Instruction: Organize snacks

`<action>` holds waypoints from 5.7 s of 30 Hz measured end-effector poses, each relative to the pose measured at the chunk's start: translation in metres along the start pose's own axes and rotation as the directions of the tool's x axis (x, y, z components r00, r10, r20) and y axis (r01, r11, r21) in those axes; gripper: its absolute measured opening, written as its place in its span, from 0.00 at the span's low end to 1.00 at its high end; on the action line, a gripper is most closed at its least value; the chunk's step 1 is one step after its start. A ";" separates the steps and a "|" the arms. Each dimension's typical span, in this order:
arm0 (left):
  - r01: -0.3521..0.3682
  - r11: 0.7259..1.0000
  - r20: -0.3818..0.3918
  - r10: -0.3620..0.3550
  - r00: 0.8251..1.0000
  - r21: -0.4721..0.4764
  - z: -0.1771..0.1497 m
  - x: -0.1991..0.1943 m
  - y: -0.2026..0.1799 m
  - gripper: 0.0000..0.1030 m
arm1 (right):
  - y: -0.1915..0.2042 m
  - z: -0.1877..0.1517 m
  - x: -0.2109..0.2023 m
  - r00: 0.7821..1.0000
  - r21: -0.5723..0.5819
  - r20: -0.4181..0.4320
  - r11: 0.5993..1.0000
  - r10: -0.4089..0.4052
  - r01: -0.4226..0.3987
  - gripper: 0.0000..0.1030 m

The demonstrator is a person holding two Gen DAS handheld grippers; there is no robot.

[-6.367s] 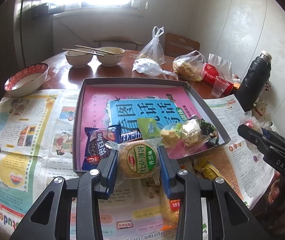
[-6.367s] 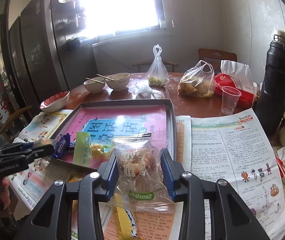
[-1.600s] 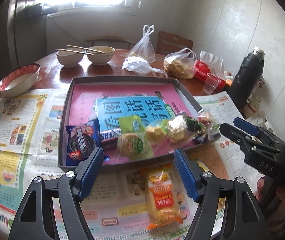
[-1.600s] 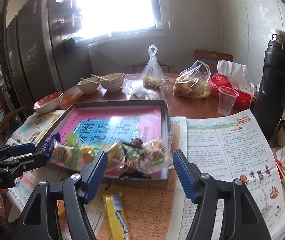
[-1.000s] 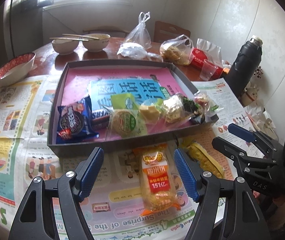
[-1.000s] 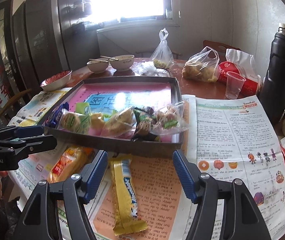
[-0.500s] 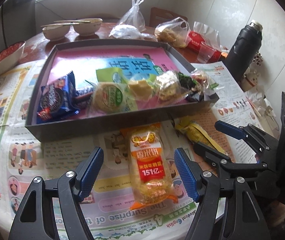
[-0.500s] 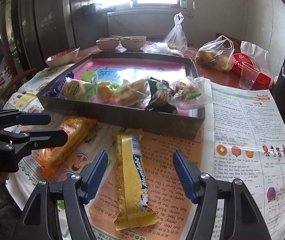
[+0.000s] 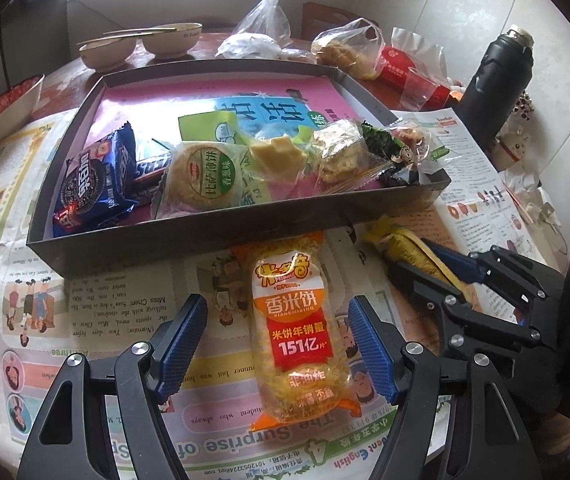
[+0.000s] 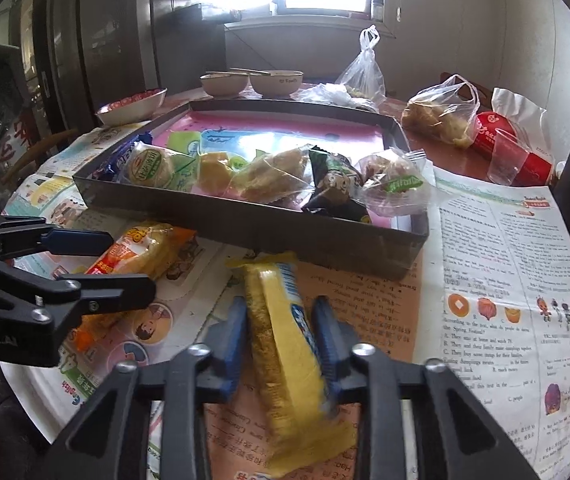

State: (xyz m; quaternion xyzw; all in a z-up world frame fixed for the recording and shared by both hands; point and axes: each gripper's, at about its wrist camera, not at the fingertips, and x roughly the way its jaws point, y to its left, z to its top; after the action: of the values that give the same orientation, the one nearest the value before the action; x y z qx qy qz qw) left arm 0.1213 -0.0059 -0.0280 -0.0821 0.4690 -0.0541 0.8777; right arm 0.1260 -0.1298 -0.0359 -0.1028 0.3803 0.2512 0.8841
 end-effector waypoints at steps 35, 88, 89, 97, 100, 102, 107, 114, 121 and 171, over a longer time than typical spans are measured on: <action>-0.052 0.992 0.260 0.080 0.962 -0.114 0.037 -0.073 0.060 0.35 | -0.015 0.035 -0.034 0.991 0.117 0.098 0.988 0.088 -0.099 0.20; -0.035 0.996 0.225 0.053 0.973 -0.081 0.083 -0.010 0.062 0.36 | 0.002 0.109 0.049 0.991 0.184 0.062 0.974 0.122 -0.131 0.21; -0.035 0.996 0.227 0.052 0.973 -0.082 0.083 -0.010 0.062 0.36 | 0.002 0.108 0.049 0.991 0.188 0.061 0.973 0.121 -0.131 0.21; -0.034 0.996 0.222 0.051 0.974 -0.081 0.083 -0.009 0.061 0.36 | 0.000 0.104 0.043 0.991 0.190 0.067 0.974 0.113 -0.124 0.25; -0.036 0.996 0.223 0.053 0.973 -0.079 0.082 -0.010 0.061 0.36 | 0.000 0.103 0.039 0.991 0.190 0.074 0.974 0.107 -0.120 0.30; -0.037 0.996 0.220 0.053 0.974 -0.080 0.082 -0.010 0.061 0.36 | -0.001 0.103 0.037 0.991 0.190 0.077 0.974 0.108 -0.121 0.30; -0.035 0.997 0.211 0.050 0.976 -0.074 0.082 -0.010 0.060 0.36 | -0.001 0.101 0.034 0.991 0.193 0.078 0.974 0.108 -0.121 0.33; -0.044 0.996 0.214 0.058 0.975 -0.071 0.081 -0.014 0.058 0.41 | -0.002 0.100 0.029 0.991 0.199 0.086 0.972 0.106 -0.122 0.36; -0.054 0.996 0.219 0.069 0.973 -0.073 0.081 -0.018 0.058 0.50 | -0.002 0.098 0.022 0.990 0.202 0.102 0.973 0.097 -0.116 0.42; -0.110 0.993 0.311 0.120 0.943 -0.052 0.061 -0.071 0.034 0.75 | -0.009 0.093 -0.039 0.972 0.218 0.236 0.976 -0.025 -0.027 0.86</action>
State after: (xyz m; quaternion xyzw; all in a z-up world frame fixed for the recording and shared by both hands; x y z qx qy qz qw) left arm 0.1331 0.0450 0.0571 -0.0772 0.3287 0.0190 0.9411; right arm 0.1653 -0.1173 0.0561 0.0264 0.2976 0.2185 0.9290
